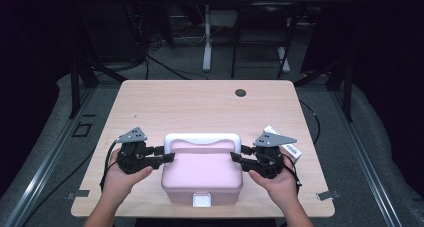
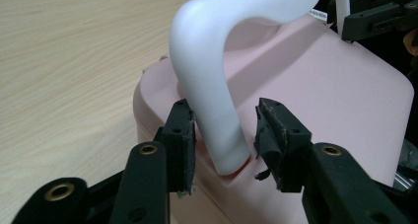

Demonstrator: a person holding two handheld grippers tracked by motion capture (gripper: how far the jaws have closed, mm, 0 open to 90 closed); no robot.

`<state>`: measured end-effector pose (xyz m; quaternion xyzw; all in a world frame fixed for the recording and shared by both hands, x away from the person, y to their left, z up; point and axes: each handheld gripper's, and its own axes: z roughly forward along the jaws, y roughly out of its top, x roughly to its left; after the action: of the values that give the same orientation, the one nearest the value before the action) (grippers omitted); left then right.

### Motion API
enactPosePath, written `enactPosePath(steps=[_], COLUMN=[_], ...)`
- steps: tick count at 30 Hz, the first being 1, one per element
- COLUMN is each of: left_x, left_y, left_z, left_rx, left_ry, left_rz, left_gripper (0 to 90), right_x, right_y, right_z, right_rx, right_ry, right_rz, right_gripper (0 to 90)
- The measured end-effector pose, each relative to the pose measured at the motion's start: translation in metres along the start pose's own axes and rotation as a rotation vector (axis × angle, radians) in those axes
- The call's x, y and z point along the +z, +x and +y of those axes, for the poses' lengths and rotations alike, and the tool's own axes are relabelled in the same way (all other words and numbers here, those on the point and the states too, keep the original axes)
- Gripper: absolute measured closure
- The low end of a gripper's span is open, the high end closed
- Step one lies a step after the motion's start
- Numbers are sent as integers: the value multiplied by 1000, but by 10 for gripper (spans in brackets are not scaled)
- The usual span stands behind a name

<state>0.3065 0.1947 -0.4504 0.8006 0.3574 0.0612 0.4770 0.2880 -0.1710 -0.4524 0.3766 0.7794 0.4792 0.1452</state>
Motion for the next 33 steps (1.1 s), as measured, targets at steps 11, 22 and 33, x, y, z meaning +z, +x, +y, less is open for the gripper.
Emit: enactPosePath(steps=[11, 22, 33], left_x=[-5, -8, -10], left_y=[-7, -10, -10], left_z=[-6, -2, 1], left_rx=[33, 39, 36], left_ry=[-26, -35, -57], left_rz=[13, 9, 13], left_gripper=[740, 742, 740], right_x=[-5, -11, -15], right_y=[4, 4, 5], right_z=[-5, -2, 2], right_rx=[-22, -10, -5], right_ry=[-22, -21, -51], right_rz=[20, 39, 36], right_gripper=[731, 738, 740])
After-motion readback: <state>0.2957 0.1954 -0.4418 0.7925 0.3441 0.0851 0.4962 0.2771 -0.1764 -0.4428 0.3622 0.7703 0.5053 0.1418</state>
